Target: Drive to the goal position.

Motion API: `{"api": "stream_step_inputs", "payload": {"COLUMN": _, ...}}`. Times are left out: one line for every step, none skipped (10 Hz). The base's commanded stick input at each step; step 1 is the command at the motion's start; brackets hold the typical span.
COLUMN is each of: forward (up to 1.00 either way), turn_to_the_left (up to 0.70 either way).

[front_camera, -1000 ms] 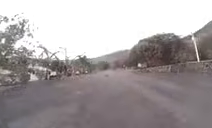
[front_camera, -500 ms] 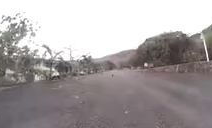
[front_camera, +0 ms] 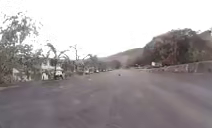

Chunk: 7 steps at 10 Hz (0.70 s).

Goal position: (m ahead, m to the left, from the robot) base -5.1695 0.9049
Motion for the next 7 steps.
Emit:
{"api": "stream_step_inputs", "payload": {"forward": 0.70, "turn_to_the_left": 0.00}}
{"api": "stream_step_inputs", "payload": {"forward": 0.70, "turn_to_the_left": 0.00}}
{"api": "stream_step_inputs", "payload": {"forward": 0.70, "turn_to_the_left": 0.00}}
{"api": "stream_step_inputs", "payload": {"forward": 0.70, "turn_to_the_left": 0.00}}
{"api": "stream_step_inputs", "payload": {"forward": 0.70, "turn_to_the_left": 0.00}}
{"api": "stream_step_inputs", "payload": {"forward": 0.70, "turn_to_the_left": 0.00}}
{"api": "stream_step_inputs", "payload": {"forward": 0.70, "turn_to_the_left": 0.00}}
